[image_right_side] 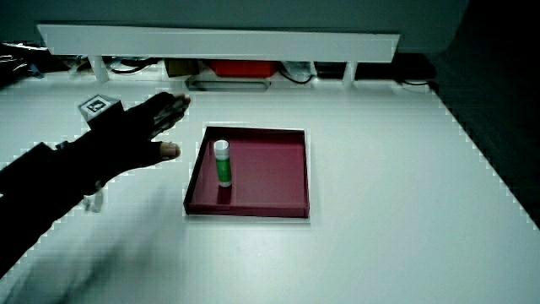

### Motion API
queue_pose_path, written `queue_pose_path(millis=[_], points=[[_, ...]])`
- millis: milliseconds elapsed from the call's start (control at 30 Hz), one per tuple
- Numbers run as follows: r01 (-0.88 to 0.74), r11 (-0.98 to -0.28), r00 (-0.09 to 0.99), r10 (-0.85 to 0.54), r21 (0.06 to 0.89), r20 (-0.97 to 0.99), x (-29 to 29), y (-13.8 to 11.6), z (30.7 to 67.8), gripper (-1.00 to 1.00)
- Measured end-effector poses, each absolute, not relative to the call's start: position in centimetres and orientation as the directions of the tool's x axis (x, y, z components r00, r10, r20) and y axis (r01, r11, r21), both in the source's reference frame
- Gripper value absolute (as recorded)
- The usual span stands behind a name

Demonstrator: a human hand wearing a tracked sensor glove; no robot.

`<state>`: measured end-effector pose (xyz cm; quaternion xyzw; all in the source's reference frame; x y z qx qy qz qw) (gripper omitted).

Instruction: Place glue stick

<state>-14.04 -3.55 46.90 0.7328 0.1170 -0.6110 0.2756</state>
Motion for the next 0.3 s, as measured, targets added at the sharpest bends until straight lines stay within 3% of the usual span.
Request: queue_pose_path(millis=[67,133,167,233,300], points=[[0.545,-0.798,0.197,-0.176,0.256,-0.965,-14.6,-3.9,46.1,-1.0],[0.559,-0.769,0.276,-0.18,0.31,-0.944,-15.3,-4.1,44.9,-1.0],[0.567,-0.768,0.261,-0.174,0.297,-0.95,-15.7,-4.3,44.7,-1.0],[0.551,-0.76,0.382,-0.138,0.345,-0.914,-16.5,-4.4,44.0,-1.0],[0.551,-0.749,0.431,-0.122,0.368,-0.894,-17.1,-4.4,43.6,-1.0]])
